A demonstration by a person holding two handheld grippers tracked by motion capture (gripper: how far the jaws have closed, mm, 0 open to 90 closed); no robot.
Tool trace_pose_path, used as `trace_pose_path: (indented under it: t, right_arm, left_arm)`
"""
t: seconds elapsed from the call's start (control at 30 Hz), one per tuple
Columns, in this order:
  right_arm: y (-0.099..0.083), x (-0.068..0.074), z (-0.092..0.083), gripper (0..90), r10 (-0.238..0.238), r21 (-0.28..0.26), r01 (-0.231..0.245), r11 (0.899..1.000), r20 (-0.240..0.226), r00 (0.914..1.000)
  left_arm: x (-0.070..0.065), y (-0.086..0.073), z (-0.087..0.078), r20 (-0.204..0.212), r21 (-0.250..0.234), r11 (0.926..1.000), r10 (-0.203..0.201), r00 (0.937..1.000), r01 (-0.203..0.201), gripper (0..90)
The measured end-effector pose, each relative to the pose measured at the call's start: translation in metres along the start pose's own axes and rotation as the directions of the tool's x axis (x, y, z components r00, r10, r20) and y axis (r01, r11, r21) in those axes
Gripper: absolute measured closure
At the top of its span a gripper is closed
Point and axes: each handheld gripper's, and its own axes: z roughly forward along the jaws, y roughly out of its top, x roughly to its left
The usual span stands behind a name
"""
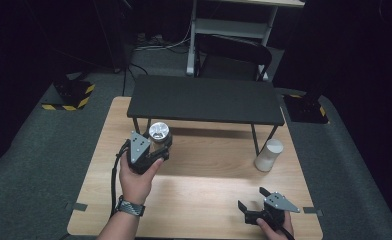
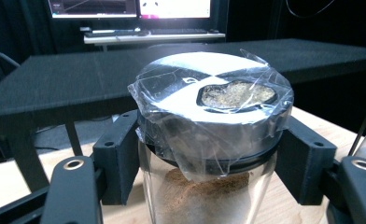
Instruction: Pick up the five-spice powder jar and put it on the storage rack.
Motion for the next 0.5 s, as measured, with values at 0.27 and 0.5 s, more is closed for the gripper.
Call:
trace_pose_path:
  t: [0.27, 0.5]
  right_arm:
    - [0.0, 0.0, 0.0, 0.1, 0.001, -0.002, -0.001, 1.0, 0.002, 1.0]
    - [0.0, 0.0, 0.0, 0.1, 0.001, -0.001, -0.001, 1.0, 0.001, 1.0]
  left_arm:
    - [-0.001, 0.023, 0.004, 0.005, -0.034, 0.9992, 0.02, 0.9998, -0.019, 31.7]
    - [-0.002, 0.04, 0.007, 0.011, -0.069, 0.9974, 0.022, 0.9997, -0.022, 31.7]
